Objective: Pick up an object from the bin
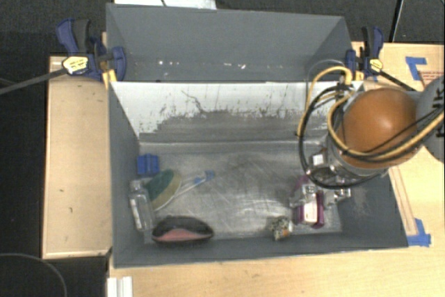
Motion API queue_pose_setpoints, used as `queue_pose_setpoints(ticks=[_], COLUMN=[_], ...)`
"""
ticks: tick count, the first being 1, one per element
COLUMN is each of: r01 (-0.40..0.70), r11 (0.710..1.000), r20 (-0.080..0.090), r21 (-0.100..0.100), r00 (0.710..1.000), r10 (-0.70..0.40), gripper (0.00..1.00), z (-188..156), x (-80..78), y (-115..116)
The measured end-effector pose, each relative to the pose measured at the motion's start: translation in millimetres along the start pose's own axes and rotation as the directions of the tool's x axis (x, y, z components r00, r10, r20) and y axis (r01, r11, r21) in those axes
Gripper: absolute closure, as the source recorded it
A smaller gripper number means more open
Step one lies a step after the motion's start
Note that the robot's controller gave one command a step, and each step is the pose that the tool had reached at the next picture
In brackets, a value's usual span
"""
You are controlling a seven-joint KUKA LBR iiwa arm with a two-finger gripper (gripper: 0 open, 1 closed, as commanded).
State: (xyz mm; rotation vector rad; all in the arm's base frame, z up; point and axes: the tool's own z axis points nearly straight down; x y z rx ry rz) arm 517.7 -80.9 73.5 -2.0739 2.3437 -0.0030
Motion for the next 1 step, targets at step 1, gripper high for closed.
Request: queue_pose_setpoints(ticks=[1], r01=[0.025], r11=[1.0], r20=[-0.006], r21=[-0.001], r00=[1.0], r10=[-0.025], gripper=[1.0], z=[-158.4], x=[-4.6], y=[-15.2])
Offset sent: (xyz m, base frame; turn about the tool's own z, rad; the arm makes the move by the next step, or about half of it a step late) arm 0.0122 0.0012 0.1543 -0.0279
